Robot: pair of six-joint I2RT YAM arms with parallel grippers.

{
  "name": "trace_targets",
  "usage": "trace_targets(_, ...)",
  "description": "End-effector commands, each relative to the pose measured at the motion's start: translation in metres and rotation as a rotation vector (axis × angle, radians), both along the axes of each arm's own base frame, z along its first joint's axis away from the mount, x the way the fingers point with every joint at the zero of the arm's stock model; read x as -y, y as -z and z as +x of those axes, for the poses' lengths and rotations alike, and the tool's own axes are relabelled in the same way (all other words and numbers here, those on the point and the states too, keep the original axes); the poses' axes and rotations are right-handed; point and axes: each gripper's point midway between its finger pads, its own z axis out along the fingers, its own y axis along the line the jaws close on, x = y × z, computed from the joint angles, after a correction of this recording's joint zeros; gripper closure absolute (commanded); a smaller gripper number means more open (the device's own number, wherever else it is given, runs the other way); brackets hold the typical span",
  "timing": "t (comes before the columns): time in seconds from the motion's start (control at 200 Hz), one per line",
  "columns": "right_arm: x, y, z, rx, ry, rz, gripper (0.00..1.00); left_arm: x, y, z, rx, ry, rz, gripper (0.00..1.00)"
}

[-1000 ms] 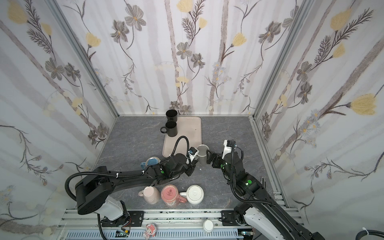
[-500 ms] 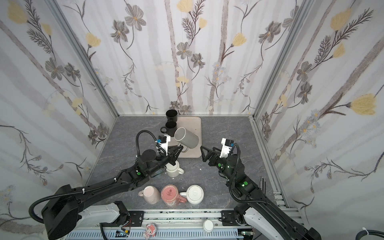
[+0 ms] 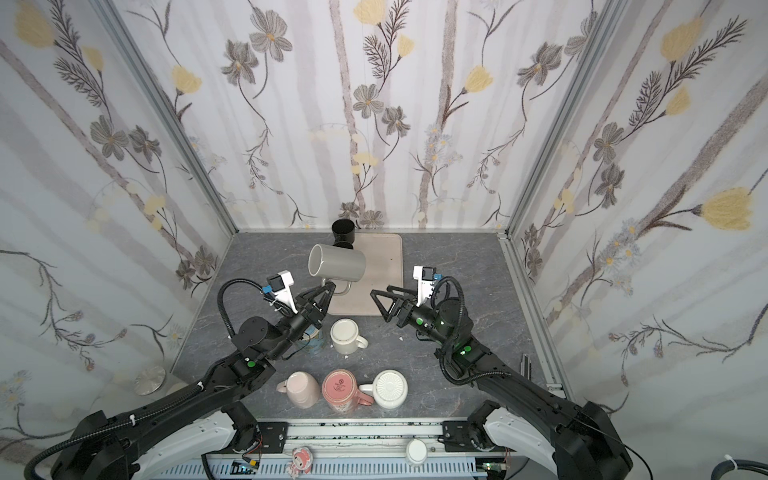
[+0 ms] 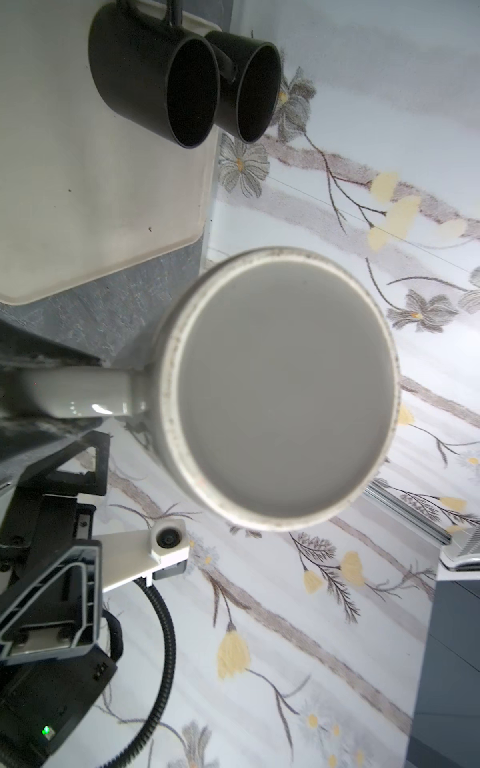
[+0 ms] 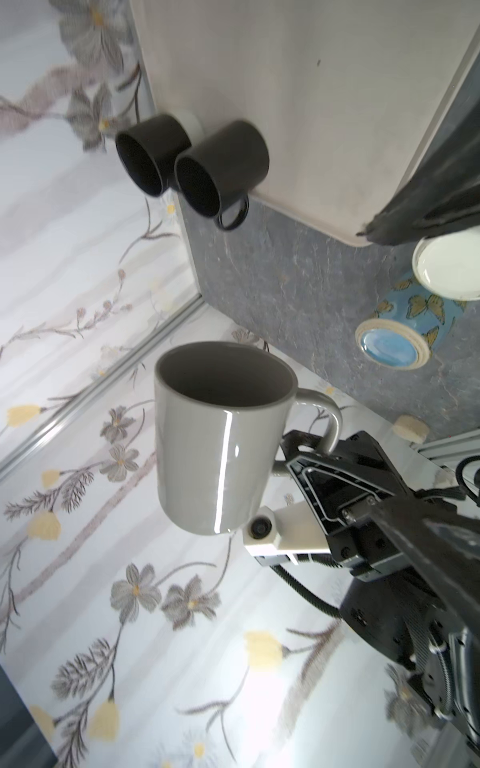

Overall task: Turn the mug right side up
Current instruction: 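Grasp the grey mug's body with the right gripper while the left holds the handle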

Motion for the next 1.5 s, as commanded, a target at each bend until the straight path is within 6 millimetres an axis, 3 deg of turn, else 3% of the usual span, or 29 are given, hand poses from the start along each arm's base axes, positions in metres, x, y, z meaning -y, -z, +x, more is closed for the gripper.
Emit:
trace_targets(0.0,-0.020,-0.041,-0.030,0.128,-0.173,0.135,0.08,-0.020,-0.061,-0.023,0.161,0.049,-0.247,1.00)
trace_targets(0.215,-0.046,-0.058,-0.035,0.145,-0.251,0.214,0.16,-0.030,-0.079,-0.037,0.199,0.108,-0.382,1.00)
trace_targets(0.55,-0.067,-0.085,-0.024,0.156,-0.277,0.294,0.29,-0.030,-0.081,-0.039,0.176,0.156,-0.455,1.00)
trace_targets(0.565,-0.073,-0.085,-0.033,0.152,-0.303,0.296,0.29,-0.030,-0.080,-0.039,0.173,0.157,-0.455,1.00)
trace_targets(0.63,-0.078,-0.081,-0.033,0.139,-0.308,0.290,0.32,-0.029,-0.079,-0.039,0.165,0.167,-0.461,1.00)
trace_targets(0.635,-0.078,-0.087,-0.034,0.151,-0.310,0.300,0.33,-0.029,-0.080,-0.039,0.166,0.167,-0.462,1.00)
trace_targets(0.664,-0.079,-0.094,-0.033,0.160,-0.310,0.311,0.35,-0.028,-0.079,-0.038,0.163,0.173,-0.463,1.00)
trace_targets(1.084,-0.085,-0.098,-0.024,0.139,-0.278,0.327,0.70,-0.023,-0.069,-0.033,0.116,0.183,-0.459,1.00)
trace_targets(1.169,-0.085,-0.098,-0.024,0.139,-0.276,0.329,0.84,-0.021,-0.065,-0.031,0.100,0.188,-0.456,1.00)
trace_targets(1.224,-0.085,-0.098,-0.023,0.135,-0.271,0.328,1.00,-0.019,-0.064,-0.029,0.084,0.188,-0.451,1.00)
trace_targets(1.309,-0.084,-0.095,-0.020,0.124,-0.248,0.315,1.00,-0.016,-0.061,-0.025,0.054,0.180,-0.430,1.00)
trace_targets(1.349,-0.082,-0.094,-0.019,0.124,-0.234,0.307,1.00,-0.016,-0.059,-0.024,0.044,0.172,-0.424,0.88)
trace_targets(1.494,-0.076,-0.087,-0.012,0.112,-0.168,0.267,1.00,-0.021,-0.051,-0.023,0.025,0.145,-0.421,0.29)
